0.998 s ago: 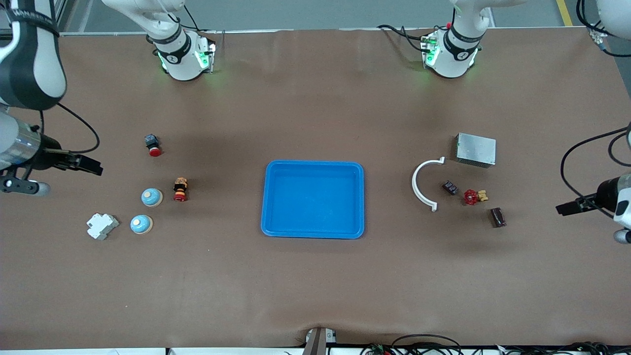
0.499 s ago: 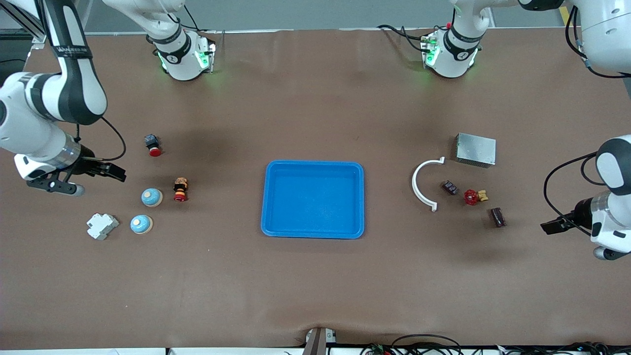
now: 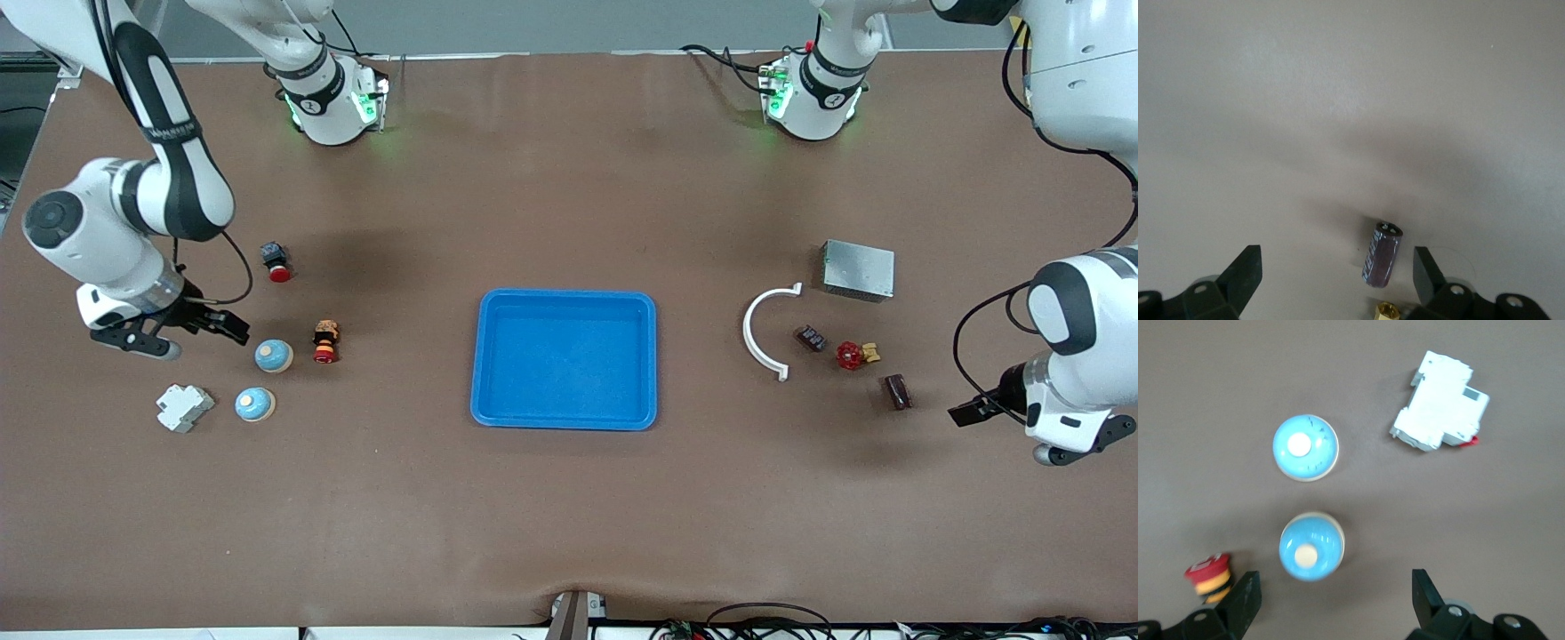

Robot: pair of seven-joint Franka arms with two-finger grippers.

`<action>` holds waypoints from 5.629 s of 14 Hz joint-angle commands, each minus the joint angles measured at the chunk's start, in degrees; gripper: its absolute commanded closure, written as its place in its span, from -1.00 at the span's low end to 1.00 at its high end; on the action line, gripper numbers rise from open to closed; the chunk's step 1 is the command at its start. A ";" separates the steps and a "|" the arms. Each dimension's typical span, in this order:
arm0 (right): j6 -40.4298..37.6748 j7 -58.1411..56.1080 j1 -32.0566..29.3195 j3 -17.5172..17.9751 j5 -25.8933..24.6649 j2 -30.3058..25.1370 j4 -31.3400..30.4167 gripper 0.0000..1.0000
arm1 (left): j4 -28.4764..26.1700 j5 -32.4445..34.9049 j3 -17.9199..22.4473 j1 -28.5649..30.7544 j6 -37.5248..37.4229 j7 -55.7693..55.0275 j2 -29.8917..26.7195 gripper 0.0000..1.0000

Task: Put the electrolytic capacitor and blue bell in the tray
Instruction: 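Reach the right gripper to a blue bell while the left gripper reaches a capacitor, then grasp the blue bell with the right gripper while the left gripper grasps the capacitor, then carry the bell and the capacitor over the blue tray with both grippers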

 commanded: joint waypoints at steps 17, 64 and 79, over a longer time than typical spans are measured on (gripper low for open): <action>11.14 6.93 2.89 0.82 1.27 14.29 2.66 -1.00 | -8.67 1.83 -5.82 0.28 2.51 -10.82 -2.13 -1.00; -17.26 80.99 40.94 2.49 1.89 8.65 23.39 1.00 | 8.72 3.06 -6.52 -9.72 -16.20 -27.75 0.78 0.86; -13.48 94.89 44.38 2.49 -2.25 26.06 35.09 1.00 | 10.40 -2.30 -13.12 -30.20 -3.92 -75.75 2.44 0.86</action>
